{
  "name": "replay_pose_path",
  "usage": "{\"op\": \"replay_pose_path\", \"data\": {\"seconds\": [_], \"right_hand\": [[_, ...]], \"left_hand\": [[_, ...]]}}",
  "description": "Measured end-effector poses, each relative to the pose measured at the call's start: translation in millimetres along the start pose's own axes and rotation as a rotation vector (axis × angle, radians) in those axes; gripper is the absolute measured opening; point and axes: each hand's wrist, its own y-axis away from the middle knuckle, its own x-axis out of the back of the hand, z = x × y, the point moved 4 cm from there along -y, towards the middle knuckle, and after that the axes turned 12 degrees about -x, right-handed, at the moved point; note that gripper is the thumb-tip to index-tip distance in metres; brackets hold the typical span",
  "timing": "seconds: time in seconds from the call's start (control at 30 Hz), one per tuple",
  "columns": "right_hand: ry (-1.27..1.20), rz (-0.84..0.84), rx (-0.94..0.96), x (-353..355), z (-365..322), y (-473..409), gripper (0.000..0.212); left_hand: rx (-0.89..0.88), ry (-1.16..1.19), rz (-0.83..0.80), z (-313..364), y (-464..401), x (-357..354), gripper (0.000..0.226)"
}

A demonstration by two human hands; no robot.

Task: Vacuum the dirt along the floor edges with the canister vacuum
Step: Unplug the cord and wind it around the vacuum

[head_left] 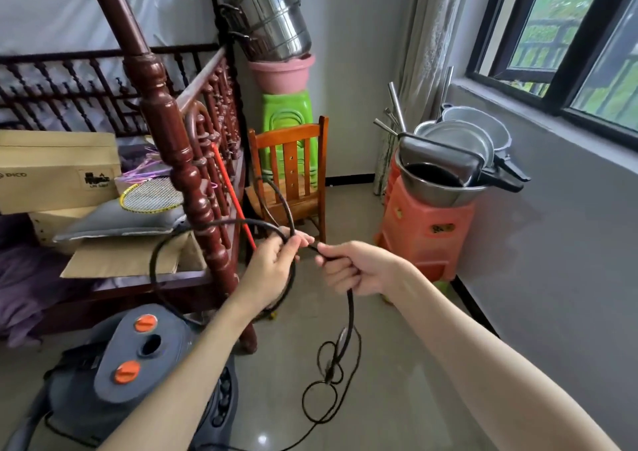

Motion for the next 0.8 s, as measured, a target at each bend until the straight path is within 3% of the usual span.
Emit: {"op": "replay_pose_path", "data": {"seconds": [0.1, 0.2, 0.33, 0.47, 0.6, 0.8], "right_hand": [[0.026, -0.091, 0.008, -23.5, -15.1, 14.9, 0.034], [0.212, -0.054, 0.001, -29.4, -21.3, 21.3, 0.038], [0.321, 0.01, 0.065, -23.3, -25.9, 24.3, 0.032], [0.453, 0.136, 0.174, -1.7, -9.4, 25.6, 0.026], [0.464, 0.177, 0.184, 31.1, 20.5, 12.3, 0.016], [0.314, 0.526, 0.326, 64.1, 40.1, 5.9, 0.025]], "left_hand": [[-0.069, -0.087, -0.023, 3.6, 1.5, 0.1, 0.024], [-0.088, -0.154, 0.005, 16.6, -5.7, 8.5, 0.021], [0.106, -0.121, -0.107, 16.9, -4.6, -1.6, 0.027], [0.335, 0.166, -0.138, 9.8, 8.1, 0.4, 0.036], [0.418, 0.378, -0.274, 14.1, 17.6, 10.2, 0.049], [0.564, 1.026, -0.27, 34.3, 18.9, 30.0, 0.047]]}}
